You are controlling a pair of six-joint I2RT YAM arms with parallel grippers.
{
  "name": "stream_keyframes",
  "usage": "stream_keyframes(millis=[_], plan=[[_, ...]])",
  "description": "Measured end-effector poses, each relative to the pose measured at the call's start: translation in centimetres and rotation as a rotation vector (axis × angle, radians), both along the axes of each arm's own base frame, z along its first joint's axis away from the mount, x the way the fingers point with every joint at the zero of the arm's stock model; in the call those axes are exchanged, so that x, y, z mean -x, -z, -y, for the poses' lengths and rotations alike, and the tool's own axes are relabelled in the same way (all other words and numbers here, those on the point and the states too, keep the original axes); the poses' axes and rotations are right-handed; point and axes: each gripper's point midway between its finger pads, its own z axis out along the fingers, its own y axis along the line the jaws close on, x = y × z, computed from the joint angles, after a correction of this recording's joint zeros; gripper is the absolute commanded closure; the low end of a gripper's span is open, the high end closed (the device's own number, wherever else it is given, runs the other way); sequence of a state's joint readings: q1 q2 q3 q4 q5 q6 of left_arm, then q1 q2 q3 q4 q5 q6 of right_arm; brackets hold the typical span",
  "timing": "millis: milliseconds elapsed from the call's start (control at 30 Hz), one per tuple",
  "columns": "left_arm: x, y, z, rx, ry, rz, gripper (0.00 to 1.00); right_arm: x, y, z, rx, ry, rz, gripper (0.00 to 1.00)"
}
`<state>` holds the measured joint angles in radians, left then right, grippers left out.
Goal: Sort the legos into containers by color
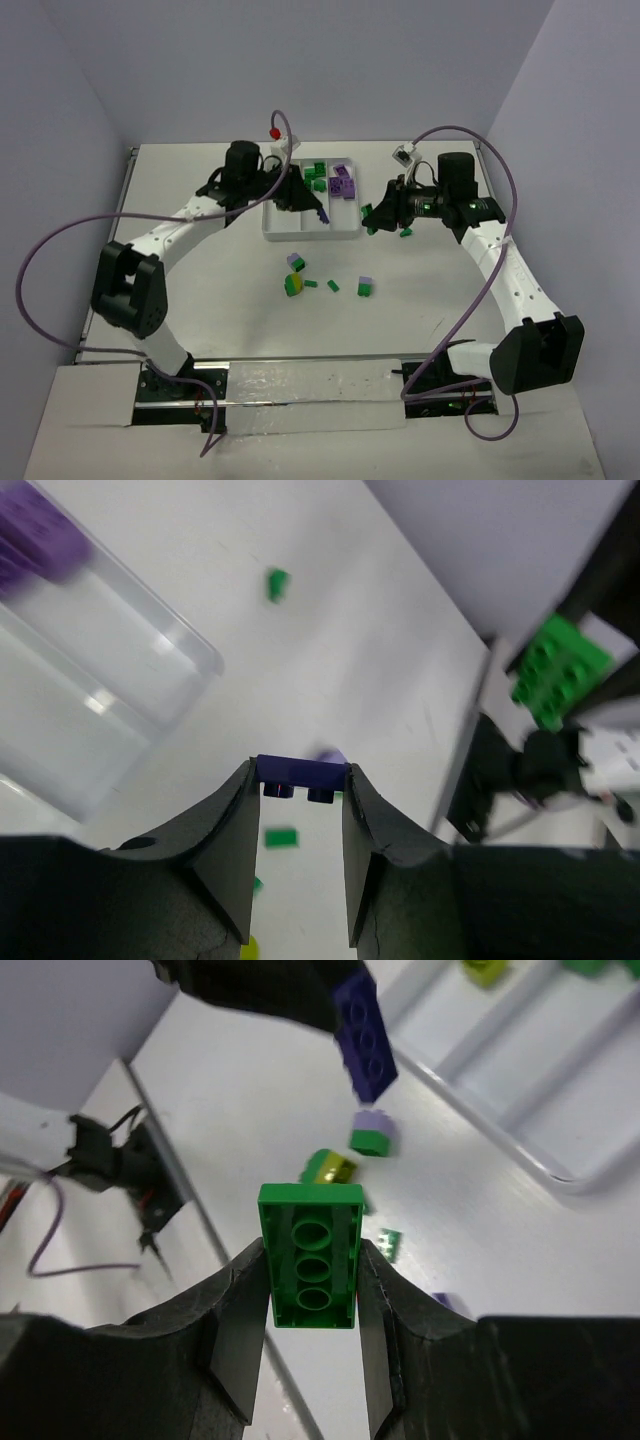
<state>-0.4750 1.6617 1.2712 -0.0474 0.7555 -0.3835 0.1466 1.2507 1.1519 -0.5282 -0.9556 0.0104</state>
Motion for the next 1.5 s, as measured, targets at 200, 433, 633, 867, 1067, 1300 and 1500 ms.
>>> stream_keyframes(millis=[200,433,633,867,1067,1300,1500], plan=[[-7.7,-0.6,3.2,-0.105,-0.187,0.076,1.0,-2.7,1.4,2.9,0.097,0.192,-0.007,1.0],[-11.3,6.3,5.9,-0.27,-0.26,0.009,1.0,-3.8,2.0,4.4,0.139,0.285,-0.017,1.0],[-11.7,12.7,6.1,-0.41,-0.265,-0.065,0.97,-3.9,2.5,4.7,0.152,0.301,-0.025,1.0],[-11.4,14.3,6.0,-0.47,-0.252,-0.081,0.67,-3.9,2.6,4.7,0.152,0.304,-0.03,1.0],[-11.4,14.2,6.2,-0.489,-0.253,-0.076,0.3,-4.2,3.0,4.9,0.162,0.317,-0.041,1.0],[-13.1,11.7,5.9,-0.503,-0.283,-0.019,0.13,-5.3,4.2,6.2,0.22,0.41,-0.061,1.0],[-15.0,7.9,3.4,-0.465,-0.338,0.004,0.01,-7.6,4.9,7.2,0.273,0.502,-0.081,1.0]])
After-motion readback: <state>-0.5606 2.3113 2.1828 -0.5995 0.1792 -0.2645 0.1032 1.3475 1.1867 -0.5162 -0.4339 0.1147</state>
